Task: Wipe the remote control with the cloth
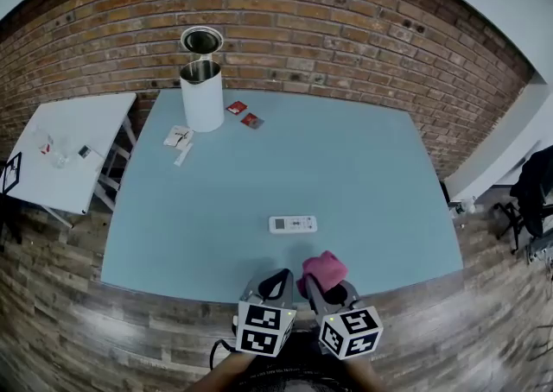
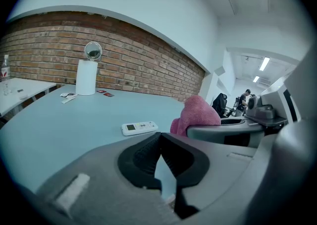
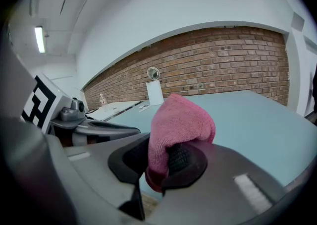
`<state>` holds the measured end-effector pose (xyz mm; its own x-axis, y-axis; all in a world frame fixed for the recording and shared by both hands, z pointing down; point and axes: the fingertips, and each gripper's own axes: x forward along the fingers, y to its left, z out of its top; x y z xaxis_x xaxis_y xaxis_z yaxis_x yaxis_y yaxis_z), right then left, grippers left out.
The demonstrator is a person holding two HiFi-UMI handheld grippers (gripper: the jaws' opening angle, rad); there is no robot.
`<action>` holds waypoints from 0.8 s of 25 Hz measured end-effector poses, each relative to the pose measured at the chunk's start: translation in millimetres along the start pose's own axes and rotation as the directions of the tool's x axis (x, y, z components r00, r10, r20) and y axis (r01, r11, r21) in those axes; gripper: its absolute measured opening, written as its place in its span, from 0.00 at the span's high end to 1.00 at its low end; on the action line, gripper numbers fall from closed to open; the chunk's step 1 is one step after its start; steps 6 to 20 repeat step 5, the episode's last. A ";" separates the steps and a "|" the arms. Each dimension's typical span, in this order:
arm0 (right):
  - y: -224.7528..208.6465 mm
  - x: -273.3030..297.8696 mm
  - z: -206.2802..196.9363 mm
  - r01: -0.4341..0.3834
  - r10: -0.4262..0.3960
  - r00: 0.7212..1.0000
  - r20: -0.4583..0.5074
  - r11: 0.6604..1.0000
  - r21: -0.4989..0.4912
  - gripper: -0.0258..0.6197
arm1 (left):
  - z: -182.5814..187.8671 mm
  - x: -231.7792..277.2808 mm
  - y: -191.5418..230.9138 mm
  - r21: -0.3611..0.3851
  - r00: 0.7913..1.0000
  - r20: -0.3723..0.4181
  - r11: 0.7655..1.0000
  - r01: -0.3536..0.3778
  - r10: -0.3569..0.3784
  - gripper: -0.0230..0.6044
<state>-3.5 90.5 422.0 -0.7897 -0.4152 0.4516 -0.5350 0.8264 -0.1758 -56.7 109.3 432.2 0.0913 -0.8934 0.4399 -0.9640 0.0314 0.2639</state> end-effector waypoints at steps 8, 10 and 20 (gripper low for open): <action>-1.9 -5.7 -1.8 -0.003 0.003 1.000 0.000 1.000 -0.003 0.87 | -3.8 2.6 -7.1 0.017 1.000 -0.018 1.000 -0.001 0.001 0.97; -1.9 -5.7 -1.8 -0.003 0.003 1.000 0.000 1.000 -0.003 0.87 | -3.8 2.6 -7.1 0.017 1.000 -0.018 1.000 -0.001 0.001 0.97; -1.9 -5.7 -1.8 -0.003 0.003 1.000 0.000 1.000 -0.003 0.87 | -3.8 2.6 -7.1 0.017 1.000 -0.018 1.000 -0.001 0.001 0.97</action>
